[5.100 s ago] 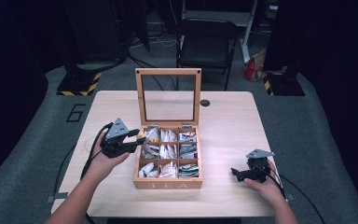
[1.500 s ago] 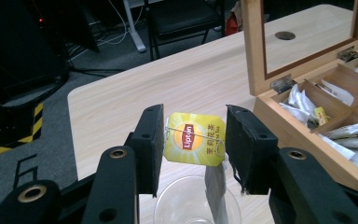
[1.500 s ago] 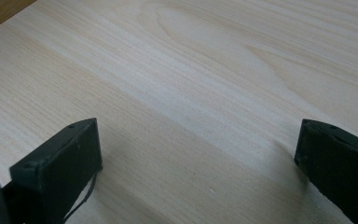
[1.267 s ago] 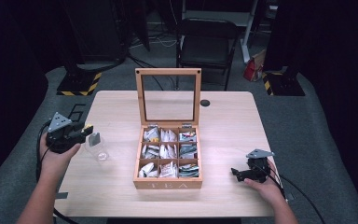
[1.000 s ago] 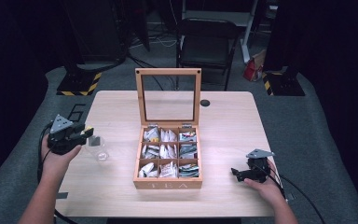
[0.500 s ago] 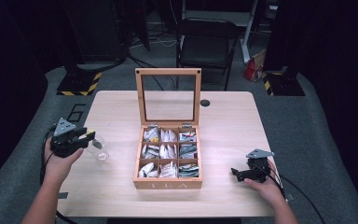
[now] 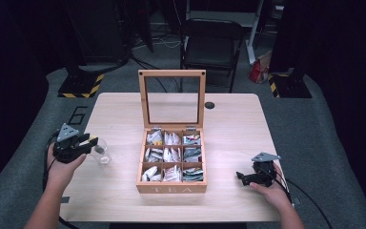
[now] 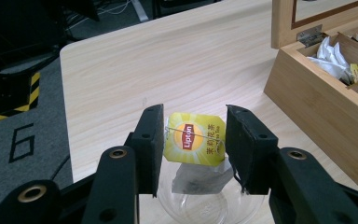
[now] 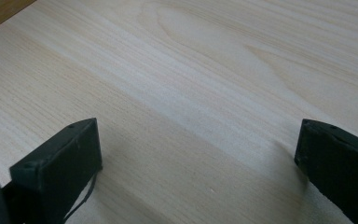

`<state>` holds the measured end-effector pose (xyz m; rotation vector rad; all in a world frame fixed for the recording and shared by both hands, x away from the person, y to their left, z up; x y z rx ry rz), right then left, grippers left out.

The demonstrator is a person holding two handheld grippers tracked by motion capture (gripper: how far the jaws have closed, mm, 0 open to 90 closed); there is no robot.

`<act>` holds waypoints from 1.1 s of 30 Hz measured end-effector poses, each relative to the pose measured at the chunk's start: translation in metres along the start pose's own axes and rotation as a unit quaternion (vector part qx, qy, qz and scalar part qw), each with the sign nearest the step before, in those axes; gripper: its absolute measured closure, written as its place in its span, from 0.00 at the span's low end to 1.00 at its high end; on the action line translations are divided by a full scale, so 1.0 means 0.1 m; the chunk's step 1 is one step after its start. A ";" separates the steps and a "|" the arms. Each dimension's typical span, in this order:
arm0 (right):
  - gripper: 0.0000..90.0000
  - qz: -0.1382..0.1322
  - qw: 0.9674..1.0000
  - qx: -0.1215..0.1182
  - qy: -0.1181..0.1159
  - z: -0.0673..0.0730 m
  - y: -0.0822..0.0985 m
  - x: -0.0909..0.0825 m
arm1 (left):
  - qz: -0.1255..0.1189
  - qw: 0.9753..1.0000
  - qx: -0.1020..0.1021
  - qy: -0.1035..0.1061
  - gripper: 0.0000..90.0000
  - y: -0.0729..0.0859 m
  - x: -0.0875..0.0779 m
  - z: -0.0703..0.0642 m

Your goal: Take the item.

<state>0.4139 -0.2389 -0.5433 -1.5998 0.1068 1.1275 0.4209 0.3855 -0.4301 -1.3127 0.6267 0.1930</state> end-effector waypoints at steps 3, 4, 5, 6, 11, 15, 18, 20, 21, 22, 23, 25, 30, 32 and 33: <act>0.00 0.000 1.000 0.000 0.000 0.00 0.00 0.00 | 0.002 1.000 0.000 0.000 0.64 0.01 0.00 0.00; 0.00 0.000 1.000 0.000 0.000 0.00 0.00 0.00 | -0.001 1.000 -0.002 -0.001 0.64 0.02 0.01 0.00; 0.00 0.000 1.000 0.001 0.000 0.00 0.00 0.00 | 0.000 1.000 -0.001 -0.001 0.64 0.02 0.01 0.00; 0.00 0.000 1.000 0.000 0.000 0.00 0.00 0.00 | 0.001 1.000 -0.002 -0.002 0.64 0.03 0.01 0.00; 0.00 0.000 1.000 0.000 0.000 0.00 0.00 0.00 | 0.004 1.000 -0.004 0.000 0.64 0.04 0.01 0.00; 0.00 0.000 1.000 0.000 0.000 0.00 0.00 0.00 | 0.005 1.000 -0.004 0.003 0.61 0.05 0.02 0.00; 0.00 0.000 1.000 0.000 0.000 0.00 0.00 0.00 | 0.002 1.000 -0.007 0.000 0.59 0.05 0.03 0.00; 0.00 0.000 1.000 0.000 0.000 0.00 0.00 0.00 | 0.001 1.000 -0.007 -0.001 0.59 0.04 0.02 0.00; 0.00 0.000 1.000 0.000 0.000 0.00 0.00 0.00 | 0.001 1.000 -0.006 -0.001 0.59 0.04 0.01 0.00; 0.00 0.000 1.000 0.000 0.000 0.00 0.00 0.00 | 0.001 1.000 -0.007 -0.001 0.59 0.03 0.01 0.00; 0.00 0.000 1.000 0.000 0.000 0.00 0.00 0.00 | -0.001 1.000 -0.007 -0.001 0.59 0.03 0.00 0.00; 0.00 0.000 1.000 0.000 0.000 0.00 0.00 0.00 | -0.007 1.000 -0.007 -0.003 0.59 0.01 0.00 -0.01; 0.00 0.000 1.000 0.000 0.000 0.00 0.00 0.00 | -0.011 1.000 -0.005 0.000 0.57 -0.04 -0.03 -0.03; 0.00 0.000 1.000 0.000 0.000 0.00 0.00 0.00 | -0.012 1.000 -0.005 0.005 0.56 -0.06 -0.04 -0.05; 0.00 0.000 1.000 0.000 0.000 0.00 0.00 0.00 | -0.015 1.000 -0.006 0.005 0.56 -0.07 -0.04 -0.06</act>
Point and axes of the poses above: each handheld gripper's, and its own axes: x roughly forward along the jaws, y roughly out of its underside, z roughly to its left, the point moved 2 cm from there along x, roughly forward along the jaws, and after that the axes turned 6 degrees about -y, right-handed, at the moved point
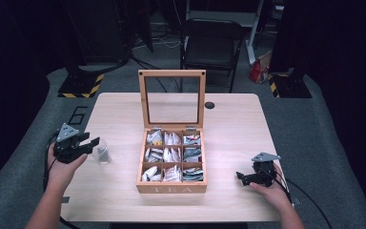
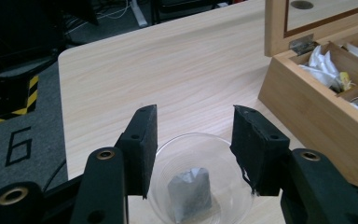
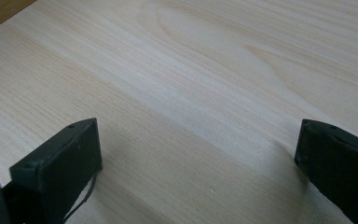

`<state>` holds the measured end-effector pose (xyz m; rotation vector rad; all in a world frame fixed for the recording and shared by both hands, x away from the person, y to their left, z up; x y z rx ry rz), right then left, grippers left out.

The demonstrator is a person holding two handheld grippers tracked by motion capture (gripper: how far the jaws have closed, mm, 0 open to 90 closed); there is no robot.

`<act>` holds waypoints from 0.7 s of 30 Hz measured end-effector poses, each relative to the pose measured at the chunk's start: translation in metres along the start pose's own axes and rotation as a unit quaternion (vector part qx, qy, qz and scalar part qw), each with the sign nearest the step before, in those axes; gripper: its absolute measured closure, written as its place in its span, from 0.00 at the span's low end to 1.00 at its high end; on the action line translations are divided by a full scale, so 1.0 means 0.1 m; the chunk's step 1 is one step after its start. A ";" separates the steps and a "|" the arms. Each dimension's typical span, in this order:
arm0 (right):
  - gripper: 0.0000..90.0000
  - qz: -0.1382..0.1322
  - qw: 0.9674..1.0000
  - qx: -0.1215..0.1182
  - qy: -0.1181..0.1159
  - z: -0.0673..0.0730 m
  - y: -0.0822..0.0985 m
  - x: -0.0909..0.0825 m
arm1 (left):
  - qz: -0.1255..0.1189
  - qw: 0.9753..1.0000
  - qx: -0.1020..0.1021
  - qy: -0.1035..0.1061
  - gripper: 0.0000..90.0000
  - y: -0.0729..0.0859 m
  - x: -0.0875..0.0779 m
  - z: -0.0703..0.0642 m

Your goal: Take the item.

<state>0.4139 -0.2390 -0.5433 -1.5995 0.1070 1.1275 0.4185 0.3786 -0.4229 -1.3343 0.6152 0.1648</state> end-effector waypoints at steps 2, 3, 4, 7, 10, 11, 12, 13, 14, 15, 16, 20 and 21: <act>0.00 0.000 1.000 0.000 0.000 0.00 0.00 0.00 | 0.000 1.000 0.003 0.006 0.55 -0.02 -0.01 -0.03; 0.00 0.000 1.000 0.000 0.000 0.00 0.00 0.00 | 0.000 1.000 0.003 0.008 0.55 -0.03 -0.02 -0.05; 0.00 0.000 1.000 0.000 0.000 0.00 0.00 0.00 | -0.001 1.000 0.005 0.013 0.55 -0.05 -0.02 -0.07; 0.00 0.000 1.000 0.000 0.000 0.00 0.00 0.00 | -0.004 1.000 0.011 0.022 0.54 -0.08 -0.02 -0.14; 0.00 0.000 1.000 0.000 0.000 0.00 0.00 0.00 | -0.006 0.999 0.013 0.032 0.54 -0.12 -0.03 -0.20; 0.00 0.000 1.000 0.000 0.000 0.00 0.00 0.00 | -0.011 0.999 0.013 0.032 0.54 -0.13 -0.03 -0.22; 0.00 0.000 1.000 0.000 0.000 0.00 0.00 0.00 | -0.008 0.999 0.016 0.038 0.54 -0.14 -0.04 -0.24; 0.00 0.000 1.000 0.000 0.000 0.00 0.00 0.00 | -0.013 0.999 0.016 0.038 0.54 -0.14 -0.04 -0.27; 0.00 0.000 1.000 0.000 0.000 0.00 0.00 0.00 | -0.009 0.999 0.020 0.043 0.54 -0.15 -0.05 -0.30; 0.00 0.000 1.000 0.000 0.000 0.00 0.00 0.00 | -0.010 0.999 0.022 0.045 0.54 -0.16 -0.05 -0.32; 0.00 0.000 1.000 0.000 0.000 0.00 0.00 0.00 | -0.008 0.999 0.023 0.049 0.54 -0.16 -0.05 -0.35; 0.00 0.000 1.000 0.000 0.000 0.00 0.00 0.00 | -0.007 0.998 0.026 0.063 0.54 -0.15 -0.03 -0.45; 0.00 0.000 1.000 0.000 0.000 0.00 0.00 0.00 | -0.007 0.997 0.027 0.067 0.54 -0.14 -0.02 -0.47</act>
Point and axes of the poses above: each handheld gripper's, and its own axes: x roughly forward along the jaws, y roughly out of its underside, z roughly to its left, the point moved 2 cm from there along x, roughly forward along the jaws, and after that the axes turned 6 degrees about -y, right-handed, at the moved point
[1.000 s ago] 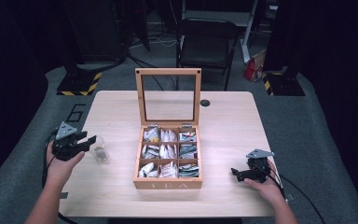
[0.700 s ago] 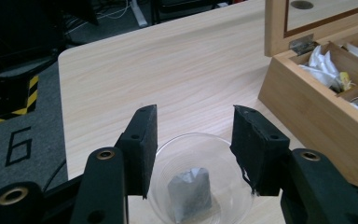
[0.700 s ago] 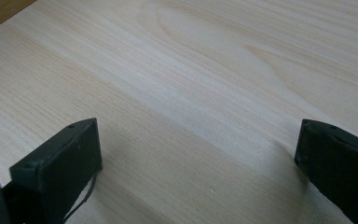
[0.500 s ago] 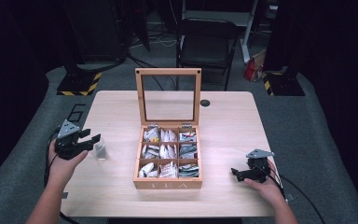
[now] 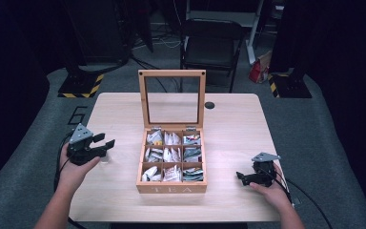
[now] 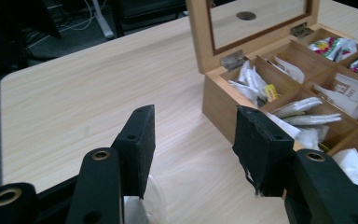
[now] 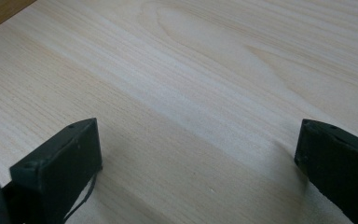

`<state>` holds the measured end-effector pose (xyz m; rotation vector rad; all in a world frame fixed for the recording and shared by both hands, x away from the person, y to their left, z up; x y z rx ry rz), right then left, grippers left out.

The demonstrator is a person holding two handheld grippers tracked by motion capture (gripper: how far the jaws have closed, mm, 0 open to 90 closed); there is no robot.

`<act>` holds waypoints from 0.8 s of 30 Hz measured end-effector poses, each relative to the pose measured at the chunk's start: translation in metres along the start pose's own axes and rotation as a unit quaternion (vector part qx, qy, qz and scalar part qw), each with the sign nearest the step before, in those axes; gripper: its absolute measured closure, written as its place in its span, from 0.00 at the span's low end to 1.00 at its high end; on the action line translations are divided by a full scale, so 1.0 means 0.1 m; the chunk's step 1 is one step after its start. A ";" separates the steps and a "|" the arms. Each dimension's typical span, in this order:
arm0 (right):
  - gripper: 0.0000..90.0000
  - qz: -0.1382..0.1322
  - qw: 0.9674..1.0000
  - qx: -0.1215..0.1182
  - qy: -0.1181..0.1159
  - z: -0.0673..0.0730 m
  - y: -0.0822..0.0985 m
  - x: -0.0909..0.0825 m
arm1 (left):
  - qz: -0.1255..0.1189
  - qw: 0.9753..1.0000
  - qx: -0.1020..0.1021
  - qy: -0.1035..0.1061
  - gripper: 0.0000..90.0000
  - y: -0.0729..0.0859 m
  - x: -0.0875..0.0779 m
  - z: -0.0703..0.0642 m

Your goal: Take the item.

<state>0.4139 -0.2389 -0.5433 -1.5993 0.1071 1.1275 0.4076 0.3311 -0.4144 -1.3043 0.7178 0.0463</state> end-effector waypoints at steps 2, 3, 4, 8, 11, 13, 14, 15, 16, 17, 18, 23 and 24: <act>0.00 0.000 1.000 0.000 0.000 0.00 0.00 0.00 | 0.001 1.000 0.001 0.004 0.54 0.02 0.02 -0.04; 0.00 0.000 1.000 0.000 0.000 0.00 0.00 0.00 | 0.001 1.000 0.001 0.006 0.54 0.03 0.03 -0.06; 0.00 0.000 1.000 0.000 0.000 0.00 0.00 0.00 | 0.002 1.000 0.001 0.008 0.54 0.04 0.04 -0.07; 0.00 0.000 1.000 0.000 0.000 0.00 0.00 0.00 | 0.009 1.000 0.006 0.017 0.54 0.09 0.09 -0.15; 0.00 0.000 1.000 0.000 0.000 0.00 0.00 0.00 | 0.014 1.000 0.006 0.021 0.54 0.13 0.13 -0.19; 0.00 0.000 1.000 0.000 0.000 0.00 0.00 0.00 | 0.016 1.000 0.005 0.024 0.53 0.16 0.15 -0.22; 0.00 0.000 1.000 0.000 0.000 0.00 0.00 0.00 | 0.016 1.000 0.005 0.024 0.53 0.18 0.17 -0.23; 0.00 0.000 1.000 0.000 0.000 0.00 0.00 0.00 | 0.019 0.999 0.006 0.026 0.53 0.20 0.18 -0.25; 0.00 0.000 1.000 0.000 0.000 0.00 0.00 0.00 | 0.022 0.999 0.006 0.029 0.53 0.21 0.19 -0.27; 0.00 0.000 1.000 0.000 0.000 0.00 0.00 0.00 | 0.023 0.999 0.008 0.030 0.53 0.23 0.20 -0.28; 0.00 0.000 1.000 0.000 0.000 0.00 0.00 0.00 | 0.028 0.999 0.009 0.033 0.53 0.24 0.21 -0.29; 0.00 0.000 1.000 0.000 0.000 0.00 0.00 0.00 | 0.041 0.998 0.012 0.041 0.51 0.32 0.27 -0.33; 0.00 0.000 1.000 0.000 0.000 0.00 0.00 0.00 | 0.041 0.998 0.009 0.042 0.51 0.34 0.28 -0.34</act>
Point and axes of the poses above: each handheld gripper's, and its own axes: x roughly forward along the jaws, y roughly out of its underside, z roughly to its left, the point moved 2 cm from there along x, roughly forward along the jaws, and after that the axes turned 6 degrees about -y, right-handed, at the moved point
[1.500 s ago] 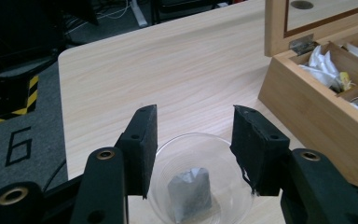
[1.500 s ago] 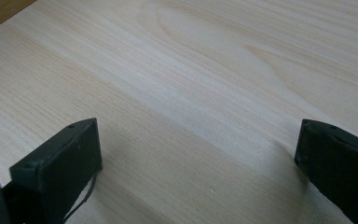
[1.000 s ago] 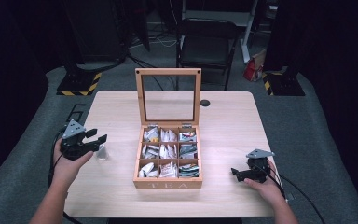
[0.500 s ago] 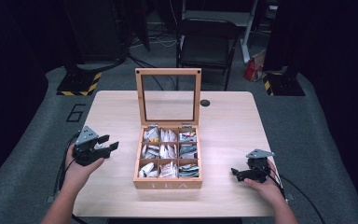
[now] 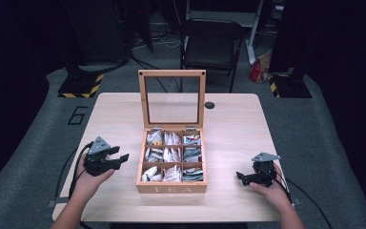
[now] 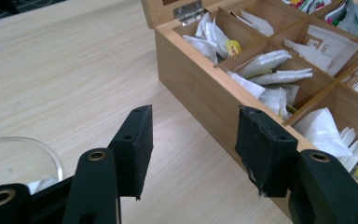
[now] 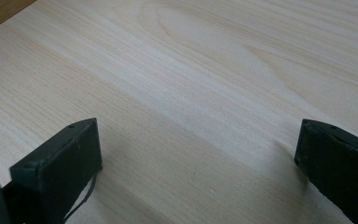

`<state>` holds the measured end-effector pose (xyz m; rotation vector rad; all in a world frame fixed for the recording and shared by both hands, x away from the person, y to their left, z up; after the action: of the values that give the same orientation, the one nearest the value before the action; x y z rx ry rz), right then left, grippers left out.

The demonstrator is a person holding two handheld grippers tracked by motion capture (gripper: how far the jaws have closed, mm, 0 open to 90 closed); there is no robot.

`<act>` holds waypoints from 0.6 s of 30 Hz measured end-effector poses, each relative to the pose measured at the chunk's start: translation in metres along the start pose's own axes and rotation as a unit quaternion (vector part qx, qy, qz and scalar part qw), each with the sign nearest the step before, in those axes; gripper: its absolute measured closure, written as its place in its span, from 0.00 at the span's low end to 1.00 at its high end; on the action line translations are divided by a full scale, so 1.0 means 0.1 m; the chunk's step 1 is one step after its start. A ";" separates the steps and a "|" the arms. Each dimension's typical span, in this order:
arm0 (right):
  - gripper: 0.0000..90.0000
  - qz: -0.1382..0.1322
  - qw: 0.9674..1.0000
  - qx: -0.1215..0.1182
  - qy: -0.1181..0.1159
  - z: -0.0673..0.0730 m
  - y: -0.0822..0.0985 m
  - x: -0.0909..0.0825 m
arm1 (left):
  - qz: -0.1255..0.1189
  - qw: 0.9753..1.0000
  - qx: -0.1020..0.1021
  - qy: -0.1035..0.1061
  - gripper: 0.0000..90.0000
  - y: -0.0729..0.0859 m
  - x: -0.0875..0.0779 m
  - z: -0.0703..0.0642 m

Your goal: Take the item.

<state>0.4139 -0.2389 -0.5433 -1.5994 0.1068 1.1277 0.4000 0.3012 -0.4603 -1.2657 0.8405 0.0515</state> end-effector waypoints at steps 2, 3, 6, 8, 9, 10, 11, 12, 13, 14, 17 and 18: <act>0.00 0.000 1.000 0.000 0.000 0.00 0.00 0.00 | 0.003 1.000 0.000 0.000 0.49 0.02 0.02 -0.01; 0.00 0.000 1.000 0.000 0.000 0.00 0.00 0.00 | 0.005 1.000 0.001 0.001 0.49 0.04 0.03 -0.01; 0.00 0.000 1.000 0.000 0.000 0.00 0.00 0.00 | 0.006 1.000 -0.003 0.002 0.47 0.08 0.05 -0.02; 0.00 0.000 1.000 0.000 0.000 0.00 0.00 0.00 | 0.010 1.000 -0.001 0.003 0.46 0.10 0.06 -0.02; 0.00 0.000 1.000 0.000 0.000 0.00 0.00 0.00 | 0.010 1.000 0.000 0.002 0.46 0.12 0.07 -0.03; 0.00 0.000 1.000 0.000 0.000 0.00 0.00 0.00 | 0.011 1.000 0.000 0.001 0.46 0.13 0.08 -0.03; 0.00 0.000 1.000 0.000 0.000 0.00 0.00 0.00 | 0.014 1.000 -0.001 0.003 0.46 0.15 0.08 -0.03; 0.00 0.000 1.000 0.000 0.000 0.00 0.00 0.00 | 0.014 1.000 0.000 0.002 0.46 0.16 0.09 -0.02; 0.00 0.000 1.000 0.000 0.000 0.00 0.00 0.00 | 0.015 1.000 -0.001 0.002 0.46 0.17 0.09 -0.02; 0.00 0.000 1.000 0.000 0.000 0.00 0.00 0.00 | 0.017 1.000 -0.003 0.003 0.46 0.19 0.09 -0.02; 0.00 0.000 1.000 0.000 0.000 0.00 0.00 0.00 | 0.019 1.000 -0.003 0.001 0.46 0.23 0.11 -0.01; 0.00 0.000 1.000 0.000 0.000 0.00 0.00 0.00 | 0.017 1.000 -0.004 0.000 0.46 0.24 0.12 -0.01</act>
<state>0.4139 -0.2390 -0.5433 -1.5996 0.1064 1.1276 0.3963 0.3041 -0.4867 -1.2596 0.8619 0.0823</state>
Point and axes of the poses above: each handheld gripper's, and its own axes: x roughly forward along the jaws, y roughly out of its underside, z roughly to its left, the point moved 2 cm from there along x, roughly forward along the jaws, and after that the axes turned 6 degrees about -y, right-handed, at the moved point
